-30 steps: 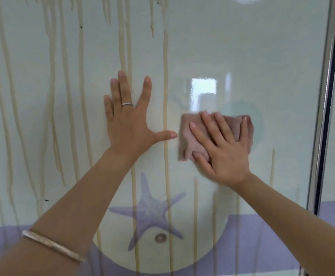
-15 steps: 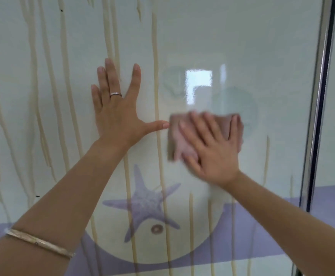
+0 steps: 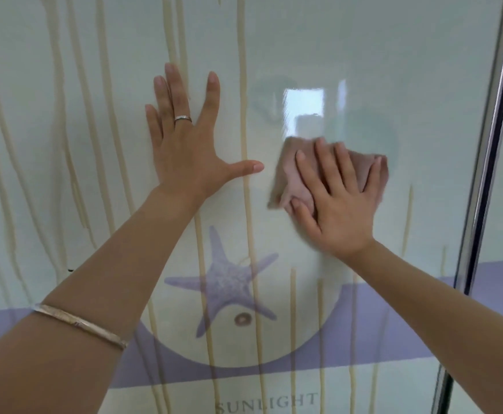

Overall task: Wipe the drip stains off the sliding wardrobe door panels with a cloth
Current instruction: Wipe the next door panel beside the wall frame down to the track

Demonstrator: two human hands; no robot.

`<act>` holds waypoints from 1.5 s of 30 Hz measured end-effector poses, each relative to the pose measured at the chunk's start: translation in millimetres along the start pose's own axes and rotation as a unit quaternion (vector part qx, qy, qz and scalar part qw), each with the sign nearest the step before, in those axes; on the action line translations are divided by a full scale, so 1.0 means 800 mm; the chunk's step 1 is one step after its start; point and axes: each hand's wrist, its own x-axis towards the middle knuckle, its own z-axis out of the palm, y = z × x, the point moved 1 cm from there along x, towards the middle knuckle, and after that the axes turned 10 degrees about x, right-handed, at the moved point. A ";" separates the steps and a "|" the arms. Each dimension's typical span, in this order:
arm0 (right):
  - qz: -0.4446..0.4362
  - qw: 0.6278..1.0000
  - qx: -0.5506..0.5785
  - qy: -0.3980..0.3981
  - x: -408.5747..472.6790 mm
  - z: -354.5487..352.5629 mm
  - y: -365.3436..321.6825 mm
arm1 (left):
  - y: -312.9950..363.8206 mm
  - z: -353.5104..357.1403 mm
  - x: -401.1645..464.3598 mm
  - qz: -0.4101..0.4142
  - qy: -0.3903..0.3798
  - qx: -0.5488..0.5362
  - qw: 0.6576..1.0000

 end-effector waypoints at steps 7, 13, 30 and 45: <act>0.066 0.998 0.003 0.008 -0.072 0.026 -0.045 | 0.012 0.053 -0.099 0.005 0.028 -0.030 0.999; 0.025 0.997 0.021 -0.063 -0.151 0.004 -0.053 | 0.015 0.085 -0.148 0.005 0.033 -0.034 0.999; 0.087 0.996 0.018 -0.007 -0.101 0.007 -0.031 | 0.012 0.086 -0.145 0.007 0.052 -0.027 0.998; 0.140 0.988 0.051 0.030 -0.073 0.008 -0.032 | 0.011 0.087 -0.145 -0.010 0.016 -0.026 0.999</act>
